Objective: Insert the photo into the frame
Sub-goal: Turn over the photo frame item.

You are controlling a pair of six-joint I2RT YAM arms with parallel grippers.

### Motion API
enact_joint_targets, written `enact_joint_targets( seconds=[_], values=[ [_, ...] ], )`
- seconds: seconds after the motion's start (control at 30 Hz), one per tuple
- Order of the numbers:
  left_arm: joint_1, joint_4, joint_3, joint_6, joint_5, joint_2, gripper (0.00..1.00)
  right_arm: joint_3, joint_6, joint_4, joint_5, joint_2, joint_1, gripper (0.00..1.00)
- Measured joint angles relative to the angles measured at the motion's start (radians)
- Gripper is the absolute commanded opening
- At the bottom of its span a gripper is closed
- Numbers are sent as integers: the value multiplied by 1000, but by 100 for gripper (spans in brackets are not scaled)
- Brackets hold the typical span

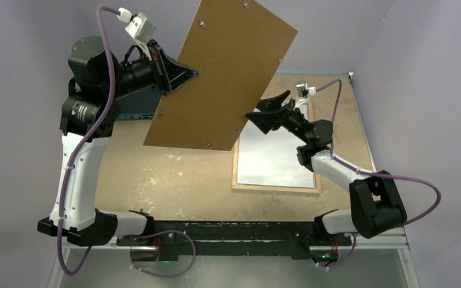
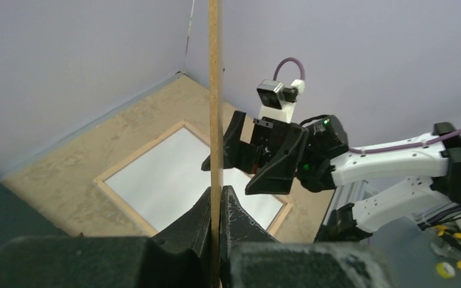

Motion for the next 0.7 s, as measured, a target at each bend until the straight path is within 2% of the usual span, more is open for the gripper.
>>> enact_joint_targets(
  seconds=[0.07,0.13,0.17,0.3,0.4,0.6,0.7],
  values=[
    [23,33,-19,-40,29,0,0,-16,109,93,-37,42,-29,94],
    [53,75,-49,-78,63,0,0,-16,235,151,-79,96,-50,87],
    [69,95,-67,-100,80,0,0,-13,289,166,-96,122,-56,83],
    [123,162,-138,-163,126,0,0,39,477,169,-162,207,-64,79],
    [146,199,-188,-196,146,0,0,60,539,180,-189,182,-68,73],
    [168,302,-274,-272,172,-36,0,105,581,181,-220,140,-90,46],
    [171,325,-294,-284,182,-63,0,127,612,180,-230,140,-90,37]
  ],
)
